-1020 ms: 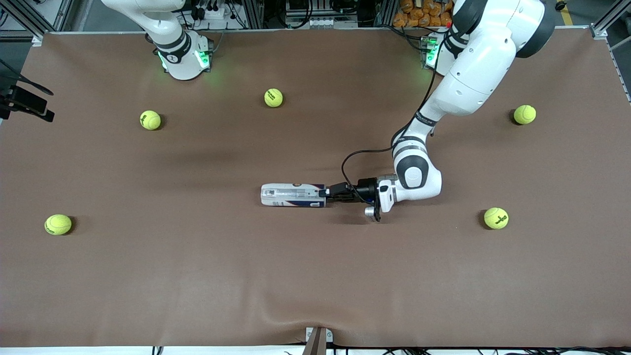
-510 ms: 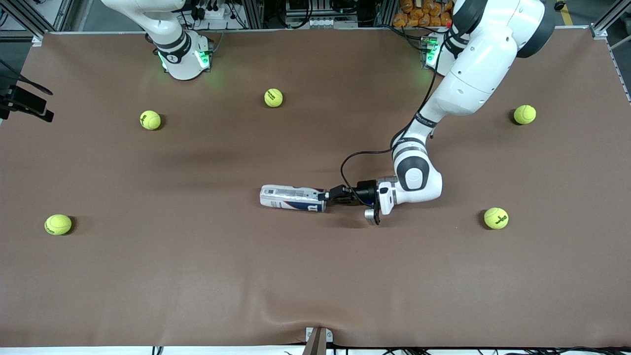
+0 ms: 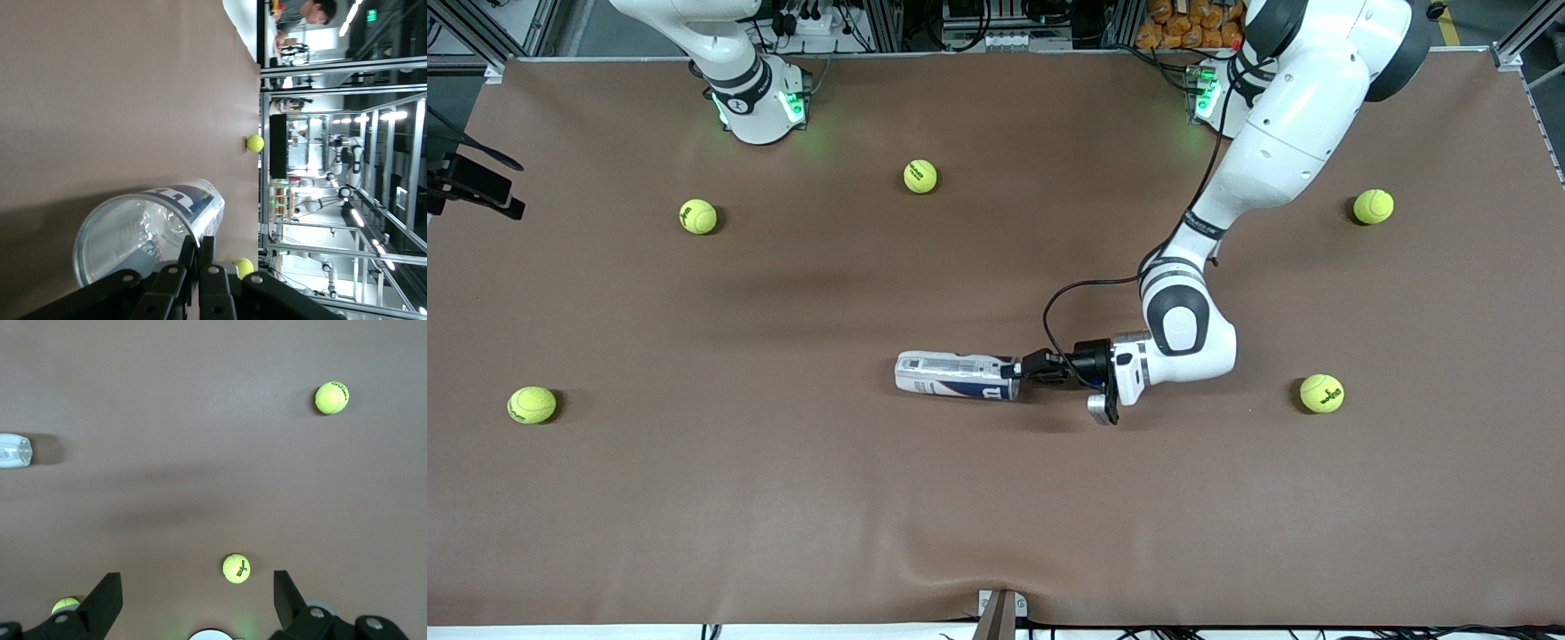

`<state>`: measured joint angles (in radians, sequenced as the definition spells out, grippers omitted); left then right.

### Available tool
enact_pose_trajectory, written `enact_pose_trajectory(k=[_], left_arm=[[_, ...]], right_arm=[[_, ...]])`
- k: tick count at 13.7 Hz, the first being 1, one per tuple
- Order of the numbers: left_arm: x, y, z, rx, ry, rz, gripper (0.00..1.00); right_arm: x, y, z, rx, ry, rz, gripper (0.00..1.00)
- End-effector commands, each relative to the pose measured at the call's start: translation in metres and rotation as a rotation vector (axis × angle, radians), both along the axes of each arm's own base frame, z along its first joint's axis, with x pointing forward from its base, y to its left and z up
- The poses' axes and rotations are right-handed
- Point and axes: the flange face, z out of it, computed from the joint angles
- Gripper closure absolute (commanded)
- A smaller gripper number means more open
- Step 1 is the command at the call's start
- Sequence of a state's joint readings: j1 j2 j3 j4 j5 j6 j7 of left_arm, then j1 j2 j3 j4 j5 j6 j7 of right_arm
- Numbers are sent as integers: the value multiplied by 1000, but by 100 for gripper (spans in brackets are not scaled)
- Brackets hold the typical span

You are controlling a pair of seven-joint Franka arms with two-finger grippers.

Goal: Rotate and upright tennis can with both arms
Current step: 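Lift the can's end with the left gripper, tilting it upright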

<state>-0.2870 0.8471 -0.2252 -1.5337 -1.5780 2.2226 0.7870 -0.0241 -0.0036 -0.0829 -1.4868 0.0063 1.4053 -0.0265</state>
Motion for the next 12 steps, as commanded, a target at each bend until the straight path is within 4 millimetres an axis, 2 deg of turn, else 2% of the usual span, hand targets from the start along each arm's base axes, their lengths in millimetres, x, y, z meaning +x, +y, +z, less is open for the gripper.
enact_pose_trajectory(k=[1, 8, 10, 11, 12], left_arm=[[13, 1, 35, 67, 24, 11, 100], [31, 18, 114, 293, 36, -22, 100], [36, 16, 140, 391, 83, 3, 100], [41, 10, 161, 459, 87, 18, 100], [37, 0, 171, 540, 98, 24, 100]], right_arm=[[-6, 2, 6, 7, -8, -5, 0], [-5, -5, 3, 9, -1, 1, 0], [-5, -4, 3, 10, -1, 6, 0], [-4, -4, 2, 10, 1, 6, 0], [-4, -5, 3, 9, -2, 4, 0]])
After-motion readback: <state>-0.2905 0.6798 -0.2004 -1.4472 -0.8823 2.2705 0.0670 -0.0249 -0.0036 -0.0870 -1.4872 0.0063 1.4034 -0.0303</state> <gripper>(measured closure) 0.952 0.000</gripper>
